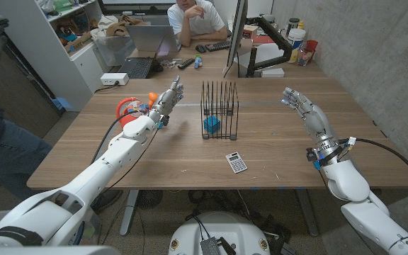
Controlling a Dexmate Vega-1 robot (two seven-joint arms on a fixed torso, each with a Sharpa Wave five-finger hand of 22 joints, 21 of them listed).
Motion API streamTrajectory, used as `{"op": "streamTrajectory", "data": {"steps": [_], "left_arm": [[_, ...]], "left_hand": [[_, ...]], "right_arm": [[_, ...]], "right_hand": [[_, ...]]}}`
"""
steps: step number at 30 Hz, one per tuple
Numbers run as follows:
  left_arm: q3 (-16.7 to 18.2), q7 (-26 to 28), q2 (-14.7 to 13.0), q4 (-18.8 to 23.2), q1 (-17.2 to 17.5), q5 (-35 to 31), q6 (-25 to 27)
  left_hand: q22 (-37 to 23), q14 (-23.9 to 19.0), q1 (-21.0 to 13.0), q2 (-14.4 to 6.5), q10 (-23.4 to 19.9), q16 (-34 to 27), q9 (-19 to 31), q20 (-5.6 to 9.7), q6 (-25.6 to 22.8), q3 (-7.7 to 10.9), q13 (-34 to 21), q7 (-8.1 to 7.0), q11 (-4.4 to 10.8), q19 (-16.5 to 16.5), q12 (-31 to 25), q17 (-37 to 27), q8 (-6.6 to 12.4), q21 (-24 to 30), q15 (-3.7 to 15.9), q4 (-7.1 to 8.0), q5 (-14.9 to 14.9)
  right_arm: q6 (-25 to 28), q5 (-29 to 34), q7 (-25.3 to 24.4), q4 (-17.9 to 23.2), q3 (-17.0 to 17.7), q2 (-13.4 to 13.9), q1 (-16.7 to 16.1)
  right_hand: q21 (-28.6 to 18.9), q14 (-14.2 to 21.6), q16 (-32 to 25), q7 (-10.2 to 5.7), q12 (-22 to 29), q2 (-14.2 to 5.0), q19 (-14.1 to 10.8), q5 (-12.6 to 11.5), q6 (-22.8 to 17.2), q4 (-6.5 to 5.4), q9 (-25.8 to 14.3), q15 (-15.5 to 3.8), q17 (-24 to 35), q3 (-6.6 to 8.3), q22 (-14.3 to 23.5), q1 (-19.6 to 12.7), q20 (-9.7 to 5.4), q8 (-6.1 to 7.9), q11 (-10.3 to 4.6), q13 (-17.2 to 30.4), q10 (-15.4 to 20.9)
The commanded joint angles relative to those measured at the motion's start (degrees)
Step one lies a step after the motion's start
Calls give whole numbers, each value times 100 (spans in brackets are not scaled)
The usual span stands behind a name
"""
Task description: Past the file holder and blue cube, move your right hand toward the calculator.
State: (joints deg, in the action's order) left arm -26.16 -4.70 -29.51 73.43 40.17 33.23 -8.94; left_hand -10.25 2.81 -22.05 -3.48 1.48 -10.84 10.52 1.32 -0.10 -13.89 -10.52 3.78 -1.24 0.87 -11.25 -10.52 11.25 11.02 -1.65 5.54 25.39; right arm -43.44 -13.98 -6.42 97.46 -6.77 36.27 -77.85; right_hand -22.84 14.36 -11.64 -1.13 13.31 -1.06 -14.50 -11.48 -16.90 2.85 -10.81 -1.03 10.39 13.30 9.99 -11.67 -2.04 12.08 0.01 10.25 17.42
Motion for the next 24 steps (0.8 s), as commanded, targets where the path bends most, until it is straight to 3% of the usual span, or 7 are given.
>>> {"op": "streamTrajectory", "data": {"steps": [1,24], "left_arm": [[-35,-31,19,-15,-57,-27,16],[-63,-78,18,-38,-126,-59,41]], "left_hand": [[-16,48,-33,-41,17,4,19,4,-14,-33,-29,19,-18,53,-22,-21,16,34,-15,0,-4],[-16,54,-57,-50,18,3,20,-7,-22,-63,-28,17,-7,69,-23,-20,16,37,-10,-4,-11]], "right_arm": [[-89,361,-35,44,41,-54,-68],[-162,850,-77,276,150,-79,-158]], "right_hand": [[24,42,6,-46,11,27,-48,-34,-5,70,-11,-12,14,22,17,-85,-36,-5,-2,34,34],[85,65,30,-79,3,25,-70,-65,-76,194,-15,-18,3,76,17,-261,-17,7,-27,37,65]]}}
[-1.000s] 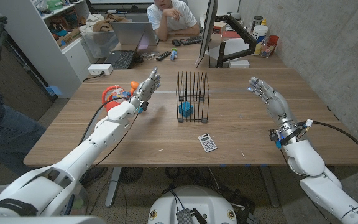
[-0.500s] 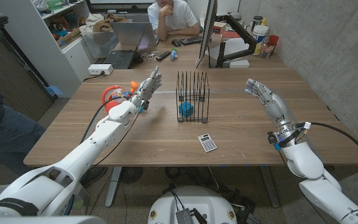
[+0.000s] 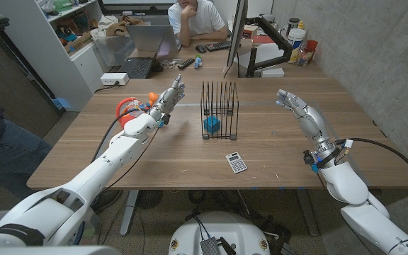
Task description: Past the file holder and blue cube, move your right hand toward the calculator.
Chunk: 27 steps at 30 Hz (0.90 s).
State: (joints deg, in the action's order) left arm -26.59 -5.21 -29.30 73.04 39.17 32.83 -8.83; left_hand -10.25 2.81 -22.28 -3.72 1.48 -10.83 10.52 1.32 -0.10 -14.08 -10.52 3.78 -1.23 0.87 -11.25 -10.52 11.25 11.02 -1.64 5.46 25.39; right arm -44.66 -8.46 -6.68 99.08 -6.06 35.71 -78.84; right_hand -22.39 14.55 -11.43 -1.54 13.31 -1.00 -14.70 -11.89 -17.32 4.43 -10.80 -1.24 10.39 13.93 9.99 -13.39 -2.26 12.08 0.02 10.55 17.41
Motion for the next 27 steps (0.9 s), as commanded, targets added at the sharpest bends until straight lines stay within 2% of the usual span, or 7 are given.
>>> {"op": "streamTrajectory", "data": {"steps": [1,7,9,11,27], "left_arm": [[-21,-24,-7,6,-26,-21,34],[-19,-14,-24,52,-14,-25,53],[-20,-9,-23,62,-10,-28,52],[-19,-6,-21,76,-2,-22,52],[-5,-7,-8,89,21,1,18]], "left_hand": [[-16,56,-36,-28,18,4,20,-9,-19,-44,-28,15,-6,69,-23,-21,15,38,-9,4,-11],[-16,63,-41,-31,17,6,20,-16,-24,-50,-28,18,-5,78,-24,-21,16,36,-11,3,-12],[-16,64,-43,-32,16,6,20,-22,-25,-53,-28,15,-2,82,-25,-21,16,35,-10,3,-13],[-16,64,-45,-33,16,5,20,-30,-31,-55,-28,16,1,90,-25,-21,18,33,-9,3,-14],[-17,62,-63,-44,14,2,20,-16,-51,-73,-28,6,25,83,-26,-20,23,42,-2,1,-18]], "right_arm": [[-46,334,-60,123,92,-27,-67],[-42,567,-106,210,161,-42,-117],[-74,647,-103,214,169,-40,-117],[-78,821,-155,244,207,-67,-134],[-252,1073,-168,228,175,-178,-124]], "right_hand": [[43,45,10,-36,4,19,-49,-25,-40,38,-16,1,2,13,18,-91,5,9,-29,8,68],[59,52,13,-43,5,21,-52,-28,-61,55,-18,-13,3,18,19,-112,7,11,-38,8,82],[85,116,0,-80,24,21,-69,-33,-152,80,-19,-110,5,25,21,-140,10,35,-118,8,156],[92,158,-7,-128,32,26,-107,-35,-236,94,-20,-149,5,25,22,-151,0,58,-135,8,197],[118,226,-11,-171,39,24,-156,-43,-335,124,-23,-158,6,33,25,-185,-33,72,-167,8,254]]}}
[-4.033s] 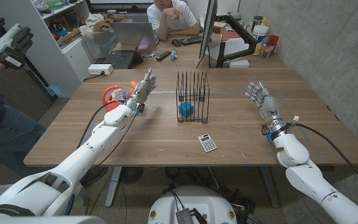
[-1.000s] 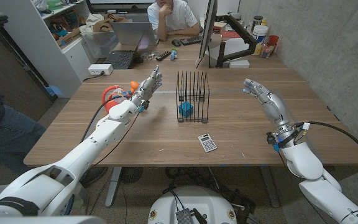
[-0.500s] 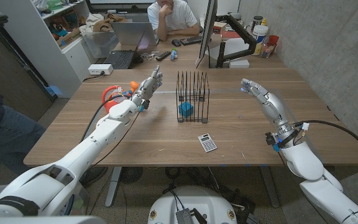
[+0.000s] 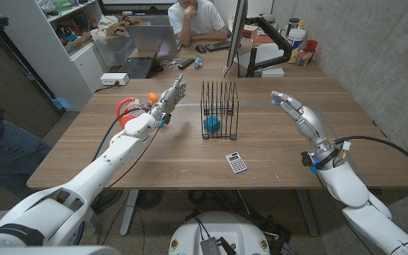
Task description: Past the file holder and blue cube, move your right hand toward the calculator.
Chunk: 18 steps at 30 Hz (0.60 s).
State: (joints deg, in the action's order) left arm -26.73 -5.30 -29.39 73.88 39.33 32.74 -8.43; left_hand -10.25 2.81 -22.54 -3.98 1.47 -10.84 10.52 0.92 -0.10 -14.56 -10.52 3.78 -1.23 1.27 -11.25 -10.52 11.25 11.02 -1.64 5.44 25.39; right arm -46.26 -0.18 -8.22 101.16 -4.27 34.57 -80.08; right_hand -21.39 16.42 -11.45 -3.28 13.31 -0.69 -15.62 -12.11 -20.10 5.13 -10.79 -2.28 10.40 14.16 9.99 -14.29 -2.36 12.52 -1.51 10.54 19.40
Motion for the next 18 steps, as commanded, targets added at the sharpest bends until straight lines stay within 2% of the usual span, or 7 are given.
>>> {"op": "streamTrajectory", "data": {"steps": [1,8,18], "left_arm": [[7,-5,8,-7,2,13,-26],[-8,-30,19,-46,-4,10,-35],[7,-40,-17,-59,-22,6,-17]], "left_hand": [[-17,62,-38,-18,13,2,20,24,-49,-27,-28,2,22,42,-26,-20,22,43,3,2,-19],[-17,64,-44,-22,8,2,21,7,-44,-35,-28,-10,19,58,-28,-20,18,39,1,2,-21],[-17,63,-52,-28,11,1,21,4,-46,-46,-28,-6,20,61,-27,-20,17,42,4,2,-24]], "right_arm": [[-103,301,-10,17,-18,-68,14],[-134,450,65,-71,-160,-59,173],[-170,749,1,-142,-253,-75,359]], "right_hand": [[20,45,-10,-10,39,-8,-69,-22,-74,56,-24,-58,6,11,25,-97,-24,33,-14,9,59],[42,112,-17,-81,64,-10,-107,-28,-149,75,-26,-123,7,16,26,-118,-18,41,-80,9,159],[54,147,-18,-102,62,-12,-135,-33,-167,89,-27,-106,6,21,27,-135,-20,36,-101,9,177]]}}
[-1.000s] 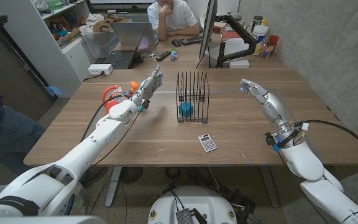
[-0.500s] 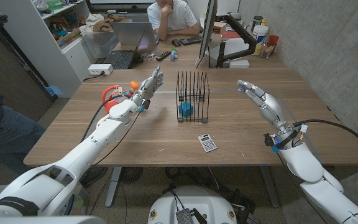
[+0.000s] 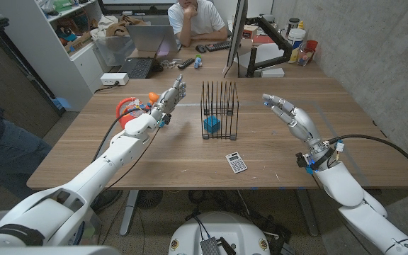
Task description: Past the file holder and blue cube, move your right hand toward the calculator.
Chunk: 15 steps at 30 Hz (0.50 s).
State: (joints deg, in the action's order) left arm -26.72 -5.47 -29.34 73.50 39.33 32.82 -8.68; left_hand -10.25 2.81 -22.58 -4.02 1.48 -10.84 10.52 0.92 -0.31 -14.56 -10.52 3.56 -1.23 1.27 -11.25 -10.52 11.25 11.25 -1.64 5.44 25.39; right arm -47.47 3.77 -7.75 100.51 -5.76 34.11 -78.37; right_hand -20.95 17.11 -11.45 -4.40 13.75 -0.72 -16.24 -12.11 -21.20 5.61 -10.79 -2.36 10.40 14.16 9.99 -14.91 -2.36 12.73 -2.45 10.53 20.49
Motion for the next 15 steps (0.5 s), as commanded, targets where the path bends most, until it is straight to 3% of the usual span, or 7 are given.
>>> {"op": "streamTrajectory", "data": {"steps": [1,15], "left_arm": [[10,-31,-26,-21,-25,4,14],[9,-28,-51,-15,-44,-3,63]], "left_hand": [[-18,66,-50,-25,13,2,21,0,-25,-48,-28,15,18,64,-26,-20,17,18,-1,2,-24],[-18,75,-62,-32,14,4,22,-3,-18,-67,-28,13,27,69,-27,-21,13,21,11,2,-28]], "right_arm": [[-57,433,-68,-76,-91,-27,197],[-179,1059,-441,-23,73,-119,74]], "right_hand": [[11,80,-17,6,16,-10,-74,-33,-56,43,-28,-100,6,22,27,-75,-18,13,-9,9,66],[30,106,-10,-50,20,-14,-122,-43,-89,65,-31,-130,7,31,28,-104,-75,7,-37,10,109]]}}
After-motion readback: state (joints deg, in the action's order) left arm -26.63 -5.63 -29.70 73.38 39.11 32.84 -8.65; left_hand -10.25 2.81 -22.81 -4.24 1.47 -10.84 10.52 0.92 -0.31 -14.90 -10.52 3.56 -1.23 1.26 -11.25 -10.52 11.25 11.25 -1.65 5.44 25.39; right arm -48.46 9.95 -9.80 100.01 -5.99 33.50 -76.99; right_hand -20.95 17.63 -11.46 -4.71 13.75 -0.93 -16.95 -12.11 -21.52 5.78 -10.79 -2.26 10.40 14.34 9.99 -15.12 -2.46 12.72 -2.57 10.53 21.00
